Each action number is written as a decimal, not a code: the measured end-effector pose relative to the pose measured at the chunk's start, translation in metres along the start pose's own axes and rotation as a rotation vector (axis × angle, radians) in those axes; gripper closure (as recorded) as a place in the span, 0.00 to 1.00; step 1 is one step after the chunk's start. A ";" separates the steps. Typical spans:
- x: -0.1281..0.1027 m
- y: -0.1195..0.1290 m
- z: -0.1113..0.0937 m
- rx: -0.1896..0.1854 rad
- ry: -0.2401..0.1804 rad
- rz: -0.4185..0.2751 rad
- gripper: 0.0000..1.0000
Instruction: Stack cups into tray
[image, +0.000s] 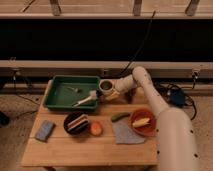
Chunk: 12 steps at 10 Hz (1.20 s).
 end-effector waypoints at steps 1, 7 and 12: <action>0.001 0.001 -0.001 0.001 -0.005 0.009 0.79; -0.019 -0.013 -0.043 0.046 0.005 -0.021 1.00; -0.065 -0.032 -0.064 0.064 0.000 -0.110 1.00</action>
